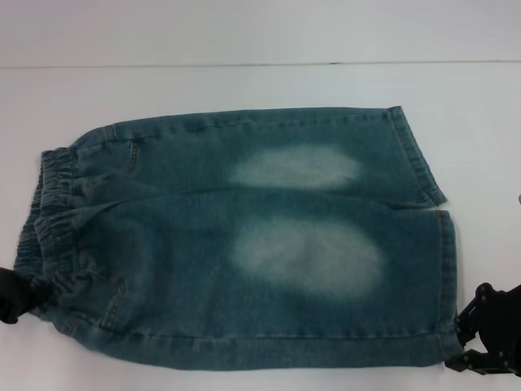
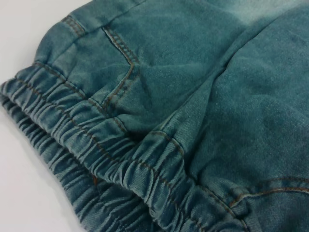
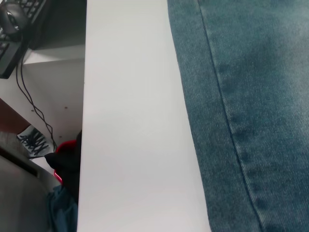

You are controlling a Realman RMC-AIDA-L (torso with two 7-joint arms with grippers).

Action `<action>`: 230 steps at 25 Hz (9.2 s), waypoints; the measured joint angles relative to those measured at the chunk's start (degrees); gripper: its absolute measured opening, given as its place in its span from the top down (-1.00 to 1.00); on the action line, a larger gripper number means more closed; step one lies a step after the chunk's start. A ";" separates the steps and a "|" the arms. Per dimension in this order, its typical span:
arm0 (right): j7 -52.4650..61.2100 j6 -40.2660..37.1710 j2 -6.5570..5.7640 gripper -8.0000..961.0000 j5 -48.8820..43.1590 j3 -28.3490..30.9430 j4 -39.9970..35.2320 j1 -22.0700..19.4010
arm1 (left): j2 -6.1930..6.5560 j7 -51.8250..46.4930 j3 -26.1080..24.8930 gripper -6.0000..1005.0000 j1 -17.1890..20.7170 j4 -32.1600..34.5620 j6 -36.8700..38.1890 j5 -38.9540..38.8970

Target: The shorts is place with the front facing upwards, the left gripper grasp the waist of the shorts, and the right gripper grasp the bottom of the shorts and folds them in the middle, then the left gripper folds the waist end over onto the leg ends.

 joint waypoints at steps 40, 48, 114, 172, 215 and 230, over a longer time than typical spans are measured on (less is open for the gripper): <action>-5.05 23.76 -0.18 0.97 20.21 14.56 -5.86 3.62 | 0.39 -9.33 -4.09 0.83 -8.23 0.10 -13.86 -11.40; -4.99 43.47 -0.37 0.97 21.22 7.44 5.35 7.45 | 0.48 -9.50 -3.21 0.83 -11.86 -5.67 -24.65 -11.34; -33.05 16.12 -0.49 -0.77 43.65 10.52 18.65 -6.34 | -0.15 22.95 -4.41 -0.76 7.22 -13.99 -14.36 -40.12; -38.22 27.23 0.11 -0.74 56.69 11.46 30.09 -2.39 | 1.31 3.68 -2.43 0.93 -2.79 0.06 -8.36 -23.83; -75.76 57.38 0.50 0.99 42.99 38.66 76.99 24.87 | 0.51 -15.41 10.43 0.93 -17.59 14.20 0.25 -33.92; -51.19 22.87 -0.64 0.99 37.37 32.20 44.65 1.76 | 0.14 -14.76 31.25 0.93 -17.68 5.83 -20.16 -33.92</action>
